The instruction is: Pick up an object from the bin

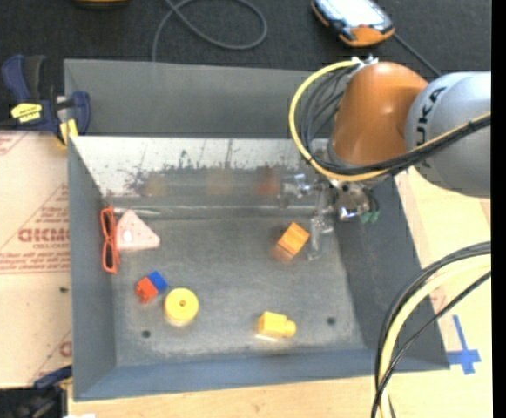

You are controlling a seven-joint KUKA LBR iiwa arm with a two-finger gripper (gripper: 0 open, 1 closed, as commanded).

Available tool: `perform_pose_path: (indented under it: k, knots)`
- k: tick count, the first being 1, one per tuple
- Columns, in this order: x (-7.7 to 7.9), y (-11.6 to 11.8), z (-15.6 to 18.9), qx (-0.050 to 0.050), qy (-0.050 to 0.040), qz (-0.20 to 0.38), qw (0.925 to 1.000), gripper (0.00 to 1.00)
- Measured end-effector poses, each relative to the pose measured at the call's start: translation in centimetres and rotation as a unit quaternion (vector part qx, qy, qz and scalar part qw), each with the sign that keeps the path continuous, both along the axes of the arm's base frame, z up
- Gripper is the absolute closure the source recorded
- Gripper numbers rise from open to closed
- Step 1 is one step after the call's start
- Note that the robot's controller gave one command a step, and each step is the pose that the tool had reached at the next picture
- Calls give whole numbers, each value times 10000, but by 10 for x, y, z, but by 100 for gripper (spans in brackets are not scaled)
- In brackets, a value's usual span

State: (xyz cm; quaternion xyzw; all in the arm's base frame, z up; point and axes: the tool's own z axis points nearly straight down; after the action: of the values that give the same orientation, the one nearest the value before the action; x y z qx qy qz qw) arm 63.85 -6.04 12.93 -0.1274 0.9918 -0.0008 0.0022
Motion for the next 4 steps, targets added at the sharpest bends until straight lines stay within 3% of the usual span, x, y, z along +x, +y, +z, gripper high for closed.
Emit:
perform_pose_path:
  k: [1, 2, 4]
  knots:
    - [-7, -12, -48, -4, -1, 653, 9979, 0]
    - [-1, -14, -56, -12, -31, 1417, 9899, 100]
    - [-4, -13, -48, 3, 19, 1412, 9900, 100]
